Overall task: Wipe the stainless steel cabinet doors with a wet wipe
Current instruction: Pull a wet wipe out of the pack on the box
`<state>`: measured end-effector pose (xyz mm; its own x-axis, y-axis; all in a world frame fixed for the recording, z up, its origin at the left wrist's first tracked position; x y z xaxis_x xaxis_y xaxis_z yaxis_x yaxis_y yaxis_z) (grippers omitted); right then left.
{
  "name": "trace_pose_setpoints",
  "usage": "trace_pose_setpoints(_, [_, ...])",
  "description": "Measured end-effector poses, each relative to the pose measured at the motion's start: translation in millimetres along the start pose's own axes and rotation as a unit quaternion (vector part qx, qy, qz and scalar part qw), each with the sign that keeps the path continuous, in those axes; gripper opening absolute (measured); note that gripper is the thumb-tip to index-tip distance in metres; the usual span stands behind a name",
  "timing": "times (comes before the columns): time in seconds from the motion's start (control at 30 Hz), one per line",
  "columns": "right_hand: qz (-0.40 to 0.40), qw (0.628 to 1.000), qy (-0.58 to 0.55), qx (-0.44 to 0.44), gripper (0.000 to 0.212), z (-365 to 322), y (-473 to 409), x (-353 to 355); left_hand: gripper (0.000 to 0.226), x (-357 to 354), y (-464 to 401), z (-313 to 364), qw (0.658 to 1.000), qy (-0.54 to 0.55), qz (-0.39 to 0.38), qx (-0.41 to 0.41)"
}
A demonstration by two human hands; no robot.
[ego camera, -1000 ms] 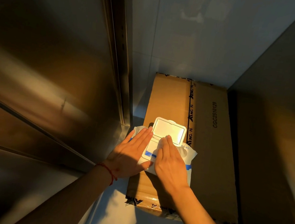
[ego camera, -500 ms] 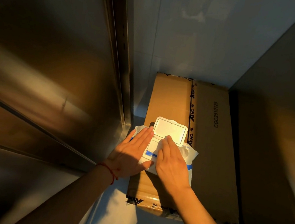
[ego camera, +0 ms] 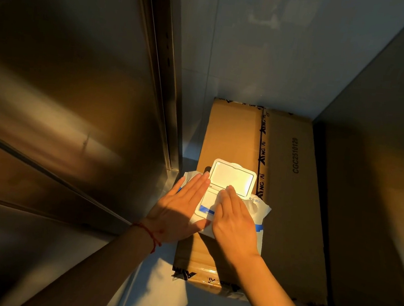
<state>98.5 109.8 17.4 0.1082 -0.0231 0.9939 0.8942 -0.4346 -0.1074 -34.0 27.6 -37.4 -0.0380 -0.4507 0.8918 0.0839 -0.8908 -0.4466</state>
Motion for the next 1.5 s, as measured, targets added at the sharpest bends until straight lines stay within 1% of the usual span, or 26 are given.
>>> trace_pose_setpoints(0.27, [0.004, 1.000, 0.027, -0.004, 0.077, 0.4, 0.6, 1.8, 0.066, 0.7, -1.1, 2.2, 1.000, 0.019, -0.008, 0.014])
trace_pose_setpoints(0.43, [0.008, 1.000, 0.022, -0.021, 0.074, 0.1, -0.5, 1.2, 0.064, 4.6, -2.4, 1.8, 1.000, 0.021, -0.003, 0.011])
trace_pose_setpoints(0.67, [0.029, 0.999, 0.005, -0.037, 0.067, 0.6, 0.0, 0.9, 0.067, 3.7, -3.6, -2.4, 0.998, 0.014, -0.054, 0.017])
trace_pose_setpoints(0.8, [0.021, 0.997, -0.013, -0.066, 0.072, -1.5, 0.5, -2.0, 0.067, 3.7, -4.2, -2.7, 0.997, 0.010, -0.071, 0.021])
trace_pose_setpoints(0.93, [0.022, 0.998, -0.027, -0.056, 0.073, 2.2, 1.7, -4.6, 0.067, 3.8, -4.2, -2.3, 0.997, 0.007, -0.074, 0.022])
trace_pose_setpoints(1.13, [0.024, 0.999, -0.033, -0.030, 0.060, 2.1, 0.3, -7.5, 0.066, 5.1, -3.9, -1.4, 0.998, 0.004, -0.058, 0.017])
trace_pose_setpoints(1.33, [0.038, 0.999, -0.022, -0.026, 0.068, 0.0, -3.1, -2.3, 0.064, 7.7, -4.3, 1.0, 0.999, 0.009, -0.045, 0.013])
trace_pose_setpoints(1.5, [0.028, 0.999, -0.019, -0.037, 0.072, 0.0, -2.7, -1.1, 0.066, 7.4, -4.9, -0.7, 0.997, 0.016, -0.071, 0.020])
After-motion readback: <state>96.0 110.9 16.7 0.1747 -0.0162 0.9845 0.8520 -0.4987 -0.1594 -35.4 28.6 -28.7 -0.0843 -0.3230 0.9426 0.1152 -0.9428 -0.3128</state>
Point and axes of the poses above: each hand's wrist, its own y-axis away from the middle knuckle, its own x-axis out of the back of the hand, z = x × y, the point moved 1 cm from there along -y, towards the middle knuckle, and after that the axes turned 4 degrees about -y, right-handed, at the moved point
